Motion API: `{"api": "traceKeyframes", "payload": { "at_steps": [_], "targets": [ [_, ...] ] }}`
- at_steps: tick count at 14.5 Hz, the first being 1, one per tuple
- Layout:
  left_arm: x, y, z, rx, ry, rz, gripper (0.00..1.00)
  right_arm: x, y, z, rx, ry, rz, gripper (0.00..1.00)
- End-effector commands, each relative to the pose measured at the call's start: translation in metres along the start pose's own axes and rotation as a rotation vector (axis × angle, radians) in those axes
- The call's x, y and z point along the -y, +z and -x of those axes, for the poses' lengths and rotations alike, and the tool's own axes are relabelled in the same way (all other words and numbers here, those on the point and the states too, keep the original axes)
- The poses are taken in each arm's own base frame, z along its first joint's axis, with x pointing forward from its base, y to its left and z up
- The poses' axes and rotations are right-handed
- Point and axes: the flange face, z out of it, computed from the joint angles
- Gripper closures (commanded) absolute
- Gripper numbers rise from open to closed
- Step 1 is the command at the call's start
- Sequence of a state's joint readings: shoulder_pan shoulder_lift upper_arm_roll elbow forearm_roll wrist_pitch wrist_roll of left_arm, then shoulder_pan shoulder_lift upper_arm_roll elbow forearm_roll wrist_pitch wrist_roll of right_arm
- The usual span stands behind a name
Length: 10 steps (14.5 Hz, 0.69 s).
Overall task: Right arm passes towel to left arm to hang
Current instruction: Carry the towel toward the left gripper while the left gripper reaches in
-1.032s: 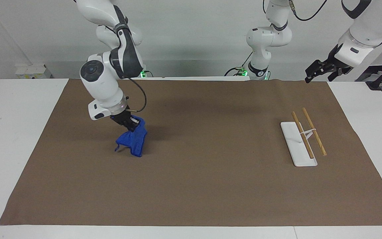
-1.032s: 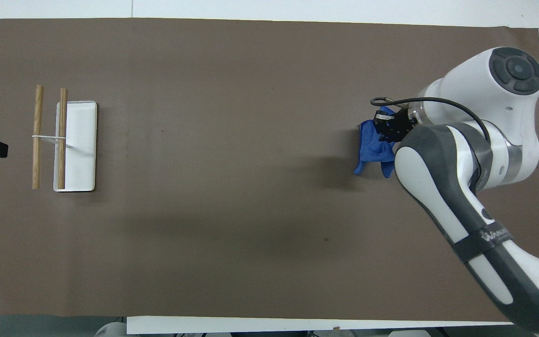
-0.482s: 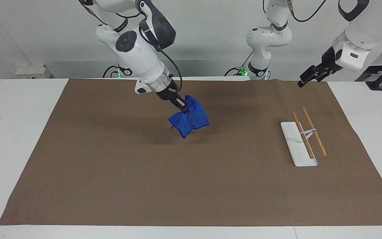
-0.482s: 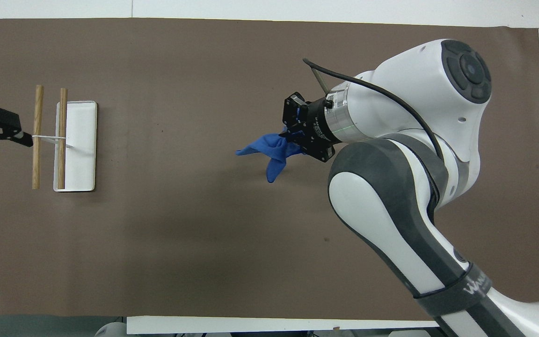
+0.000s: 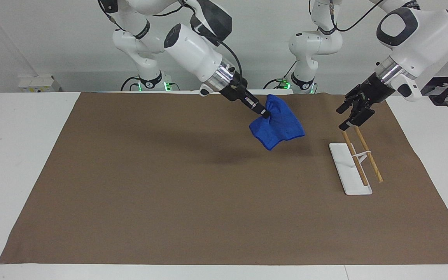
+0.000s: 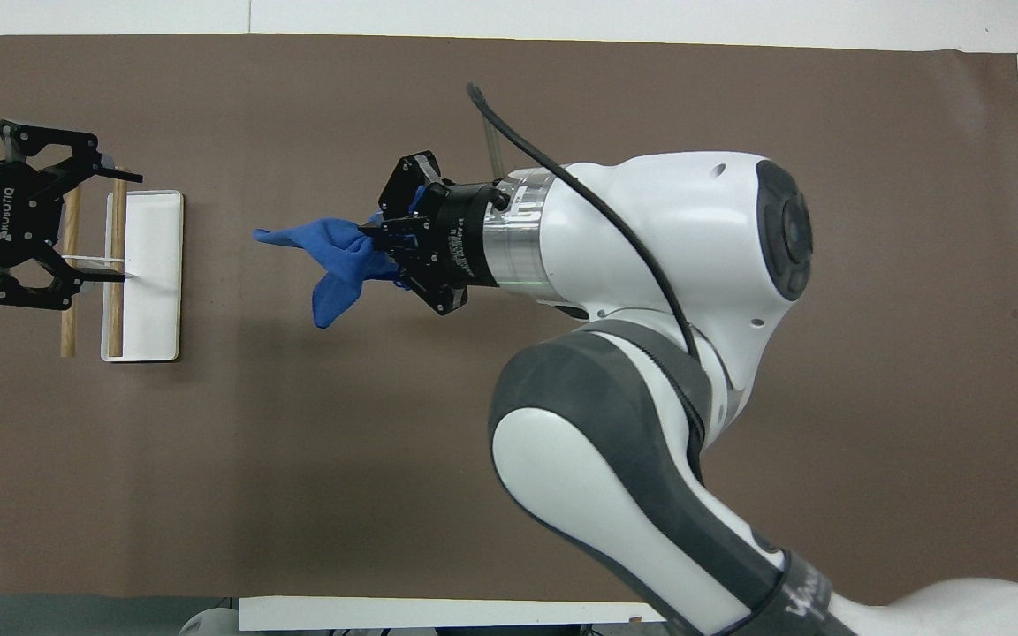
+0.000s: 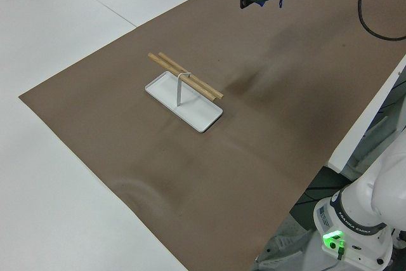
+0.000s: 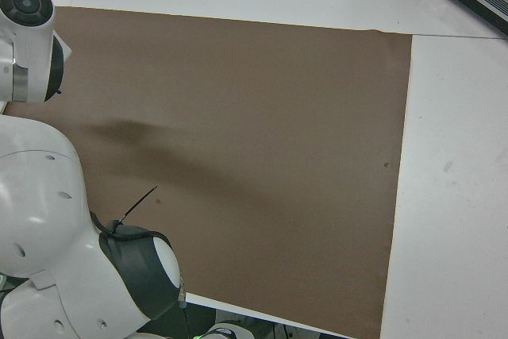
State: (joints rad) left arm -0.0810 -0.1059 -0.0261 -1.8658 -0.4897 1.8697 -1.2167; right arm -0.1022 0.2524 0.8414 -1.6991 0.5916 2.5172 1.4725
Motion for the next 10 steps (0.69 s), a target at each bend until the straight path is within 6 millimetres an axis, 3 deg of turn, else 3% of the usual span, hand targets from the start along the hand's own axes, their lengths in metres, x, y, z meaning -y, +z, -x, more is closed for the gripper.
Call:
{"api": "traceKeyframes", "payload": {
  "at_steps": [1,2,4,8,10],
  "targets": [
    [0.001,0.007,0.019,0.017,-0.129,0.02,0.0,0.0,0.016,0.024,0.072,0.046,-0.033,1.0],
    [0.0,0.01,0.025,0.021,-0.142,0.018,0.0,-0.006,0.022,0.038,0.089,0.055,-0.035,1.0],
    [-0.003,0.017,0.041,0.022,-0.129,0.025,0.01,-0.01,0.029,0.046,0.1,0.072,-0.049,1.0],
    [0.007,0.026,0.045,0.032,-0.133,-0.021,0.01,-0.012,0.033,0.047,0.105,0.078,-0.048,1.0],
    [0.01,0.021,0.04,0.039,-0.142,-0.057,0.01,-0.012,0.033,0.047,0.105,0.079,-0.047,1.0]
  ]
}}
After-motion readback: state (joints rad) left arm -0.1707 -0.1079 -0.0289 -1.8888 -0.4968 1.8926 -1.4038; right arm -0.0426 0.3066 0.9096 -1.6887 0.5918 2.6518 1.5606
